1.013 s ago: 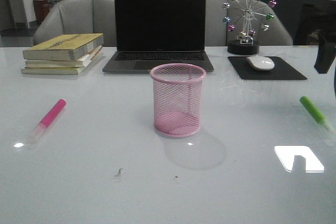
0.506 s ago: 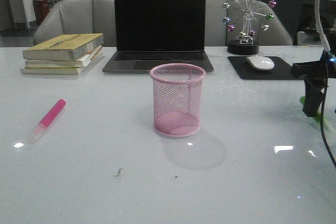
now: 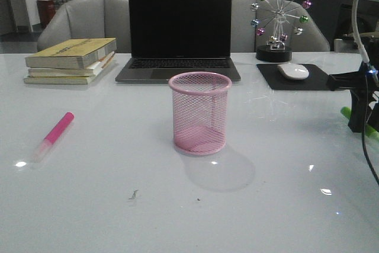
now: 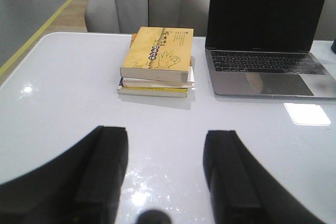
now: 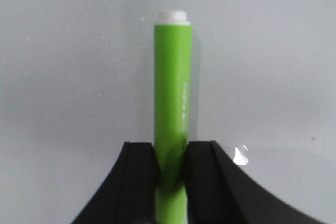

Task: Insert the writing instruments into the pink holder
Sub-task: 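Lower the right gripper onto the green marker and grasp it, then lift the green marker and carry it above the pink holder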

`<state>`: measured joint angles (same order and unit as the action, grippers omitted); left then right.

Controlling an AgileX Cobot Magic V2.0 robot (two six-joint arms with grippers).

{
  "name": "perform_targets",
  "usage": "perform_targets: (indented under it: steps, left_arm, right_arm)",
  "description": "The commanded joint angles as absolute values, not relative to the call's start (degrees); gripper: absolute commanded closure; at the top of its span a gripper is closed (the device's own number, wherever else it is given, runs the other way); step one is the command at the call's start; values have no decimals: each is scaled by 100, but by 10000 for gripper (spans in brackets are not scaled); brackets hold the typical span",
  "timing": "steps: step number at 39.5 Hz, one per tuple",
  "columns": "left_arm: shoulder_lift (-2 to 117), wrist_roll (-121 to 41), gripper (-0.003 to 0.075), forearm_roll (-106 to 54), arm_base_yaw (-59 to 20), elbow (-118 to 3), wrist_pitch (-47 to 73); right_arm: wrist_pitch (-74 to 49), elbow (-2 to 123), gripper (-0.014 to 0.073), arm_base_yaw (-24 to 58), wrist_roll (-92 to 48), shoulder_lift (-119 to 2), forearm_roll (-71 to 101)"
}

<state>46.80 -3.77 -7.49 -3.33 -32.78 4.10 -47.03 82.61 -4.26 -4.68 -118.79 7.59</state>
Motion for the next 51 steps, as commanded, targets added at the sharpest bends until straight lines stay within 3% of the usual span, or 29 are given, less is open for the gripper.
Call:
perform_targets:
  steps: [1, 14, 26, 38, 51]
  left_arm:
    - [4664, -328, 316, -810, -333, -3496, -55]
    - [4664, -328, 316, -810, -333, -3496, -55]
    - [4664, -328, 316, -810, -333, -3496, -55]
    - [4664, -328, 316, -815, -333, -3496, 252]
    - [4664, -328, 316, -815, -333, -3486, 393]
  right_arm:
    - [-4604, 8270, 529, -430, -510, -11889, 909]
    - [-3559, 8270, 536, -100, -672, -10869, 1203]
    - [-2494, 8140, 536, 819, -699, -9593, 1203]
    - [244, 6499, 536, 1895, -709, -8689, 1254]
    - [2840, 5339, 536, 2850, -709, -9032, 1273]
